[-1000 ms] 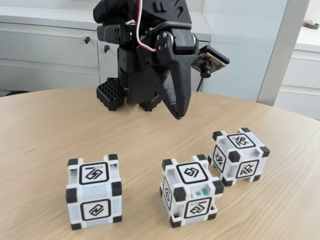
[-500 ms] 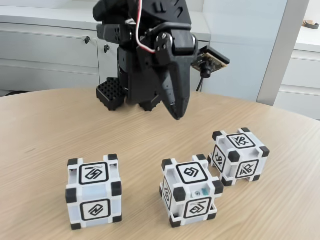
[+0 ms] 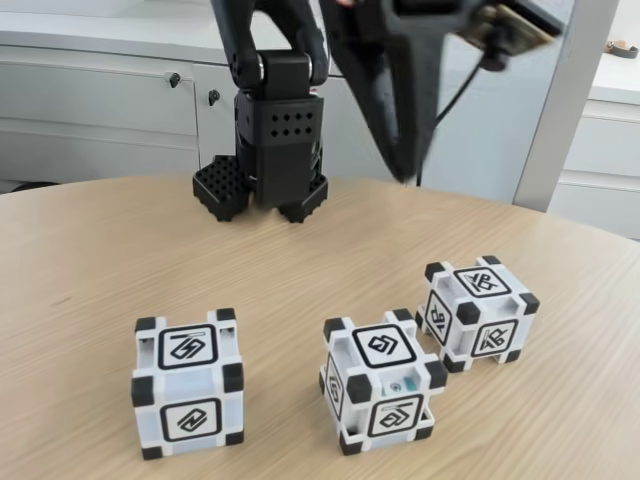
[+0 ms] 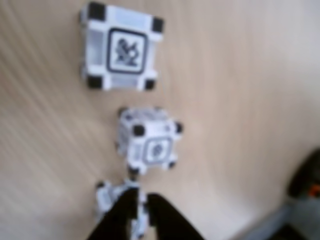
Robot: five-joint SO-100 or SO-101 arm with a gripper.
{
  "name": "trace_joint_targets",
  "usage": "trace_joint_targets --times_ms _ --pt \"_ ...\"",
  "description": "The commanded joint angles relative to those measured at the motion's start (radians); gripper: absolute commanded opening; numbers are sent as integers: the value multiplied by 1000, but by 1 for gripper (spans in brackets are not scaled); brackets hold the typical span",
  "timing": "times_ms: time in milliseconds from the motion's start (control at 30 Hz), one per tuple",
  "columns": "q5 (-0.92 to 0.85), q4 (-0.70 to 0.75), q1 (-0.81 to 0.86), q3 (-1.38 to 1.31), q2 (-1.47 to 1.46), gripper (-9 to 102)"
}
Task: Stack cubes from left to right.
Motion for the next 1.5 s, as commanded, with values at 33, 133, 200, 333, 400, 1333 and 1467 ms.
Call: trace_joint_targets --times_ms 33,133,200,333,400,1333,1467 --pt "29 5 6 -123 -241 0" --pt "29 6 6 -124 -291 3" --pt "51 8 -6 -126 -296 15" --pt "135 17 -11 -120 -293 24" --pt "169 51 -11 -127 -295 32" --pt "345 117 -272 -281 -676 42" --pt "336 95 -272 -288 -723 38"
